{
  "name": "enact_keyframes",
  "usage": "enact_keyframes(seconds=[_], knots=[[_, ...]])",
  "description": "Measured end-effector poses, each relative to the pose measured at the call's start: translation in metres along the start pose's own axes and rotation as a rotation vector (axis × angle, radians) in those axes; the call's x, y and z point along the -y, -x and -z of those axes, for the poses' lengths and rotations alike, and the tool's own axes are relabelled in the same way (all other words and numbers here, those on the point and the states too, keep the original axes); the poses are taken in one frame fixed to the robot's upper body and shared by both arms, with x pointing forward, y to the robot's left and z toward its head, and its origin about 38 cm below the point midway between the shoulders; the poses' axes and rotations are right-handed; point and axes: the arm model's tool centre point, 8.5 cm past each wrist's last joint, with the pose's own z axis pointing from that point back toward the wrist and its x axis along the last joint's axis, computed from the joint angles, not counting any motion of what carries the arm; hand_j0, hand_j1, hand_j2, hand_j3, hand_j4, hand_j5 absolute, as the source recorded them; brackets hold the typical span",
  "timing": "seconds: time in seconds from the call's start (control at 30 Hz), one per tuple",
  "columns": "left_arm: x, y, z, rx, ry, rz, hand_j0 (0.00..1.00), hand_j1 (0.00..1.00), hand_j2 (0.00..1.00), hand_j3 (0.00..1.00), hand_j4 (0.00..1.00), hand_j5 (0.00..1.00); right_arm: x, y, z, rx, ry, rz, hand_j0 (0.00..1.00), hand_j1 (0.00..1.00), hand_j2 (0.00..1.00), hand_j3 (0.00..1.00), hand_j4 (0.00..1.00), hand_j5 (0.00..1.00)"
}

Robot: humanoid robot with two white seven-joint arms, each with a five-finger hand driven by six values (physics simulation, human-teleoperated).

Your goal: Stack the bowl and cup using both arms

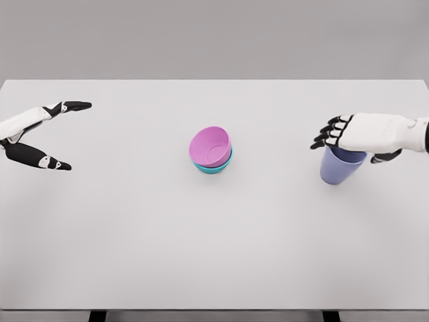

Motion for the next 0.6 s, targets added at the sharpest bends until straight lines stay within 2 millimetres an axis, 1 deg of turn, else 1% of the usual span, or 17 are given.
enact_keyframes(seconds=[0.27, 0.33, 0.37, 0.4, 0.47, 0.53, 0.6], knots=[[0.0, 0.0, 0.0, 0.0, -0.001, -0.001, 1.0, 1.0, 1.0, 1.0, 1.0, 1.0, -0.003, -0.004, 0.01, 0.022, -0.012, 0.002, 1.0, 1.0, 1.0, 1.0, 1.0, 1.0], [0.0, 0.0, 0.0, 0.001, 0.0, -0.001, 1.0, 1.0, 1.0, 1.0, 1.0, 1.0, -0.004, -0.005, 0.011, 0.025, -0.014, 0.003, 0.98, 0.98, 0.98, 0.98, 0.98, 0.98], [0.0, 0.0, 0.0, 0.001, -0.001, -0.001, 1.0, 1.0, 1.0, 1.0, 1.0, 1.0, -0.004, -0.005, 0.012, 0.025, -0.015, 0.004, 0.95, 0.95, 0.95, 0.95, 0.95, 0.95], [0.0, 0.0, 0.0, 0.001, 0.0, -0.001, 1.0, 1.0, 1.0, 1.0, 1.0, 1.0, -0.005, -0.005, 0.012, 0.025, -0.016, 0.006, 0.9, 0.9, 0.9, 0.9, 0.9, 0.9], [0.0, 0.0, 0.0, 0.001, 0.0, -0.001, 1.0, 1.0, 1.0, 1.0, 1.0, 1.0, -0.007, -0.004, 0.012, 0.022, -0.02, 0.011, 0.86, 0.86, 0.86, 0.86, 0.86, 0.86], [0.0, 0.0, 0.001, 0.002, 0.0, -0.001, 1.0, 1.0, 1.0, 1.0, 1.0, 1.0, -0.007, -0.003, 0.012, 0.02, -0.022, 0.013, 0.75, 0.75, 0.75, 0.75, 0.75, 0.75], [0.0, 0.0, 0.001, 0.002, 0.0, -0.001, 1.0, 1.0, 1.0, 1.0, 1.0, 1.0, -0.008, -0.002, 0.012, 0.019, -0.023, 0.014, 0.7, 0.7, 0.7, 0.7, 0.7, 0.7]])
